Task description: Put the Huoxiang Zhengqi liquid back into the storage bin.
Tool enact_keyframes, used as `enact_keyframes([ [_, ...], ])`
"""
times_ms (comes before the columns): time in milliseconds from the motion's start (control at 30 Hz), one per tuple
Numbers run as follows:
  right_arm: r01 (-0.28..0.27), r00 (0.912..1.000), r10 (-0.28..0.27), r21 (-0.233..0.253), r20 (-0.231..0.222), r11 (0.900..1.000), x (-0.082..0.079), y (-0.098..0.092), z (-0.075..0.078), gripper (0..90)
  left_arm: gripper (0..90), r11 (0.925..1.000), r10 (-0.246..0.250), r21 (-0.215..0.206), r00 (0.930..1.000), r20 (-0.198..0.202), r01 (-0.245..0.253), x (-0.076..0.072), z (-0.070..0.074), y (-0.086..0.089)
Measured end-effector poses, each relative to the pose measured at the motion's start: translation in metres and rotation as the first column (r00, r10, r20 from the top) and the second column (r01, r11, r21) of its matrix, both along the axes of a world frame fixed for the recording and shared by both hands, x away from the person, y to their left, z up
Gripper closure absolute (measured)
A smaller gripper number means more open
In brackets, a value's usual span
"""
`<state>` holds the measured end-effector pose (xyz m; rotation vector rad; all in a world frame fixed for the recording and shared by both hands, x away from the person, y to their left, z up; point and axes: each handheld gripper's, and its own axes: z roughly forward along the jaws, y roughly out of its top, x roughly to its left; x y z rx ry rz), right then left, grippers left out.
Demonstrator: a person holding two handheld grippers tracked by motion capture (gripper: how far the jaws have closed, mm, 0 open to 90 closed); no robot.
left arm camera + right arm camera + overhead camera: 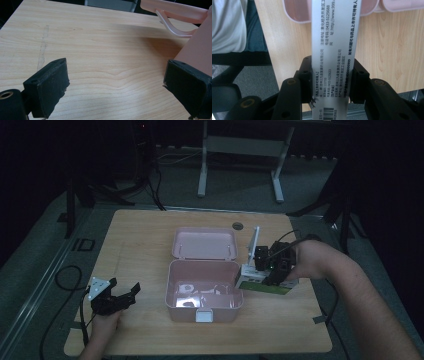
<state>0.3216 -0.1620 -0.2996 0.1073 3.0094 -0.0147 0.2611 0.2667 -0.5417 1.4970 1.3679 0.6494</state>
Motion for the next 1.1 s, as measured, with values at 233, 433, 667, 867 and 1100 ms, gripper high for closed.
enact_keyframes([
  [233, -0.045, 0.9989, 0.045, -0.006, -0.011, 0.999, -0.004, 0.022, 0.004, 61.9, 6.2, 1.0, 0.003, -0.002, 1.0, 0.0, -0.003, 0.0, 0.0, 0.001],
  [433, -0.075, 0.9972, 0.074, -0.008, -0.005, 0.997, -0.003, 0.045, -0.001, 62.0, 6.2, 1.0, 0.002, -0.004, 1.0, 0.002, -0.002, 0.0, 0.0, 0.001],
  [667, -0.095, 0.9954, 0.095, 0.003, -0.014, 0.995, -0.003, 0.069, -0.001, 62.0, 6.1, 1.0, -0.002, -0.006, 1.0, 0.004, 0.002, -0.001, 0.001, 0.001],
  [867, -0.121, 0.9926, 0.121, 0.001, -0.008, 0.993, -0.005, 0.084, -0.003, 62.0, 6.1, 1.0, -0.002, -0.007, 1.0, 0.006, 0.002, -0.001, 0.001, 0.002],
  [1100, -0.147, 0.9892, 0.147, -0.002, -0.007, 0.989, -0.007, 0.099, -0.006, 62.0, 6.2, 1.0, -0.003, -0.009, 1.0, 0.007, 0.003, -0.001, 0.001, 0.002],
])
